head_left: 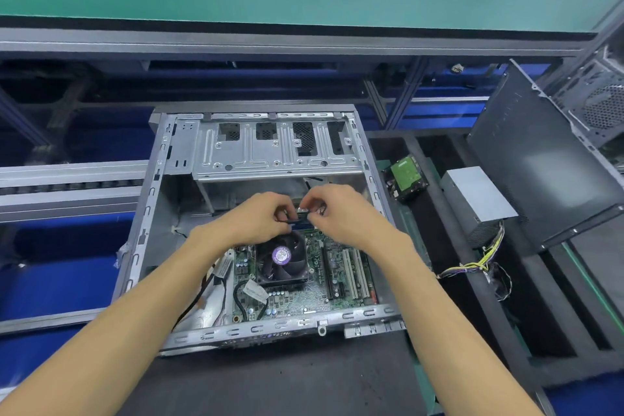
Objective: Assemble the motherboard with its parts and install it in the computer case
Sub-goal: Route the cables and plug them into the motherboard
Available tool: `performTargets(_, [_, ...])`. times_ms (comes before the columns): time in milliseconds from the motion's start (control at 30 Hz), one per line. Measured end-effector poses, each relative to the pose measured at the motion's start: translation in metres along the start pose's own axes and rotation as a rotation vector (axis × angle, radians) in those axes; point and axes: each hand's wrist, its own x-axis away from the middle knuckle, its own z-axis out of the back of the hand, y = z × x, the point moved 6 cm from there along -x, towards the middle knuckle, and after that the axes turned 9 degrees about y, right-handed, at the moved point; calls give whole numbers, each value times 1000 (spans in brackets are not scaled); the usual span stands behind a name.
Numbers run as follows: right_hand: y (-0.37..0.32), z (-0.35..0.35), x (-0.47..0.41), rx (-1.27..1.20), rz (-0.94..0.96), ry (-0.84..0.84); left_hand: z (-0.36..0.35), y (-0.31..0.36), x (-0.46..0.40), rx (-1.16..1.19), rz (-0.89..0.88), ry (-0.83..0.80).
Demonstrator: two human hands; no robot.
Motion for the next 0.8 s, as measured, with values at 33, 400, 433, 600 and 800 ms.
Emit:
performTargets(33, [-4, -6, -1, 30, 4, -39, 3, -1, 0, 60, 12, 21])
performTargets(400, [-5, -20, -10, 51, -28, -67, 24, -29, 16, 322, 289, 94])
performTargets(433, [-3, -20, -10, 44, -30, -75, 24, -31, 17, 326, 298, 107])
performTargets(600, [3, -12, -10, -101, -40, 6, 28, -32, 18, 294, 251, 209])
performTargets(800, [10, -2, -9, -248, -178, 27, 18, -25, 18, 504, 249, 73])
